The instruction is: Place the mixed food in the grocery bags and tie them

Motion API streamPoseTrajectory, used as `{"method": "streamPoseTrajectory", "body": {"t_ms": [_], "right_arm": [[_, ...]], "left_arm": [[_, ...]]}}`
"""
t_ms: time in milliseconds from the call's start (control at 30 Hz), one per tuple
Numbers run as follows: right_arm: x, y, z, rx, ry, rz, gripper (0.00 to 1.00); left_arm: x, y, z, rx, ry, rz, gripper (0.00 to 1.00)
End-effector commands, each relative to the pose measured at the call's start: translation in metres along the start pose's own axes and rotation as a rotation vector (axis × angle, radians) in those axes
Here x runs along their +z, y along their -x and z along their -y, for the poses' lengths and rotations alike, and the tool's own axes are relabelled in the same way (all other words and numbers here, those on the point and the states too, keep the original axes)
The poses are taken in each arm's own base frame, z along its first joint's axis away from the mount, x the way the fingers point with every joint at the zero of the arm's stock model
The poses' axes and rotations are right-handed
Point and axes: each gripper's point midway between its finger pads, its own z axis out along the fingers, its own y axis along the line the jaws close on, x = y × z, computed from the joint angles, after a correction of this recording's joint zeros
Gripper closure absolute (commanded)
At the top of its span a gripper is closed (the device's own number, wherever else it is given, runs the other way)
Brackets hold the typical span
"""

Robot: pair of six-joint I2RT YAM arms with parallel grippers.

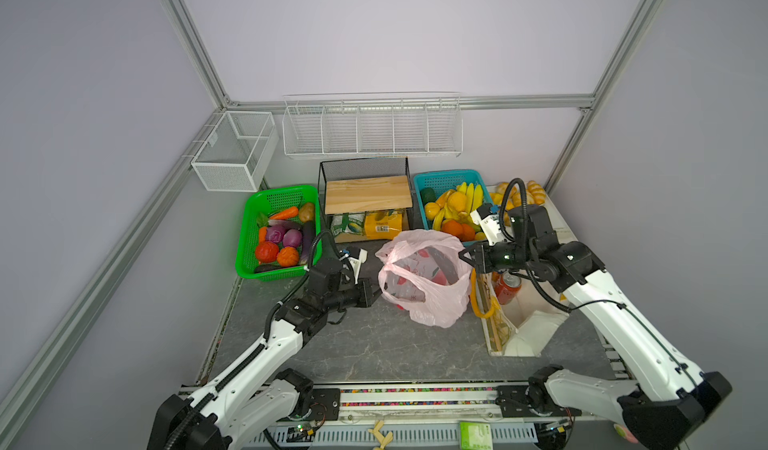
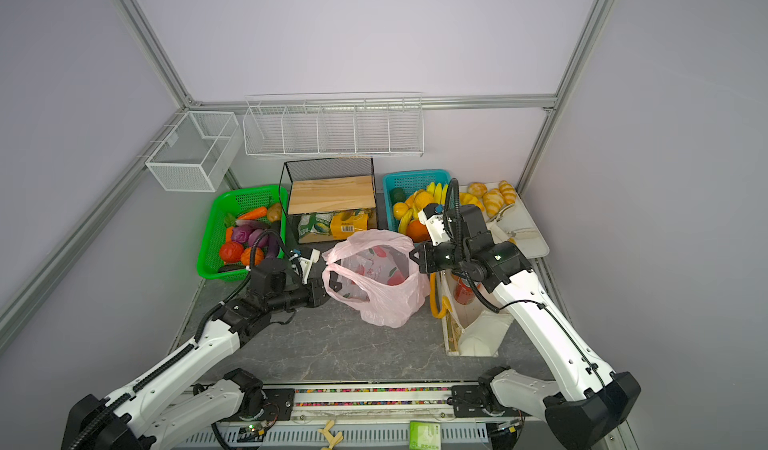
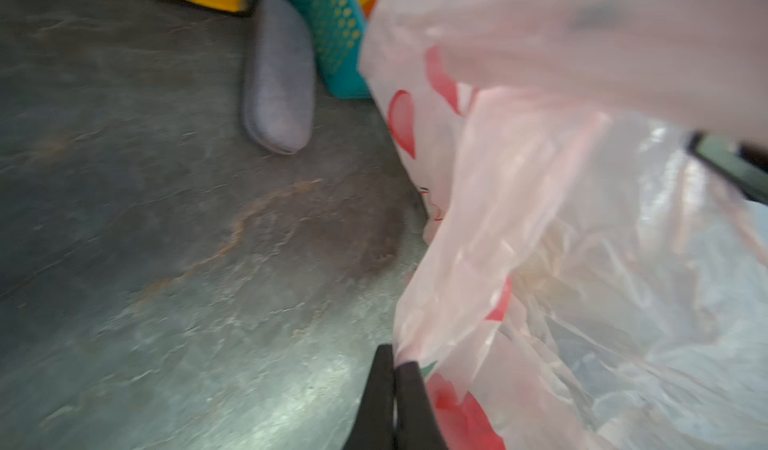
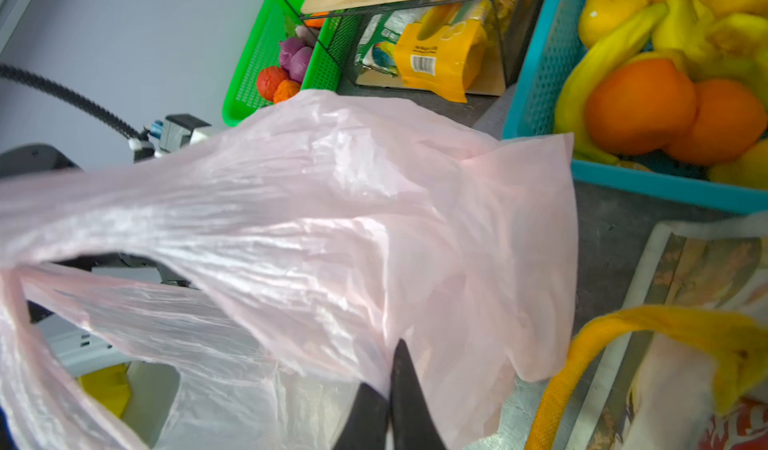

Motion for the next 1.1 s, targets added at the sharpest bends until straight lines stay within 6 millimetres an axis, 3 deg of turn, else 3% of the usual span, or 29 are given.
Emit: {"method": "streamPoseTrajectory", "body": {"t_ms": [0,67,133,167,200,300,433,600,767,867,1067], "right_arm": [[-0.002,0.006,0.016,0.076,-0.041,0.065,0.93],[0.0,0.005,0.024,0.082,-0.074,0.076,0.93],[0.006,0.006,0.021,0.088,-0.04,0.083,0.93],[0.011,0.004,0.016,0.09,-0.007,0.074,0.93],[0.017,0.003,0.012,0.089,0.019,0.059,0.93],[0.027,0.0,0.006,0.067,0.041,0.015,0.93],[0.03,0.002,0.004,0.055,0.053,0.002,0.93],[0.034,0.003,0.0,0.045,0.072,-0.013,0.93],[0.038,0.002,-0.004,0.016,0.098,-0.035,0.93],[0.038,0.003,-0.009,-0.002,0.121,-0.045,0.93],[0.036,-0.009,-0.008,-0.154,0.088,-0.105,0.93]], "left_arm": [[0.003,0.0,-0.042,0.01,0.194,0.05,1.0],[0.005,-0.007,-0.054,-0.003,0.241,0.027,1.0],[0.009,-0.01,-0.049,0.026,0.205,0.0,1.0],[0.009,-0.008,-0.043,0.042,0.181,-0.003,0.96],[0.007,-0.004,-0.036,0.063,0.157,0.01,0.82],[-0.003,0.019,-0.014,0.144,0.091,0.122,0.59],[-0.022,0.048,0.022,0.332,0.025,0.295,0.4],[-0.035,0.059,0.057,0.517,-0.006,0.364,0.25],[-0.039,0.08,0.07,0.584,0.019,0.423,0.19],[-0.037,0.089,0.089,0.65,-0.005,0.435,0.14],[-0.041,0.111,0.125,0.713,-0.084,0.535,0.17]]}}
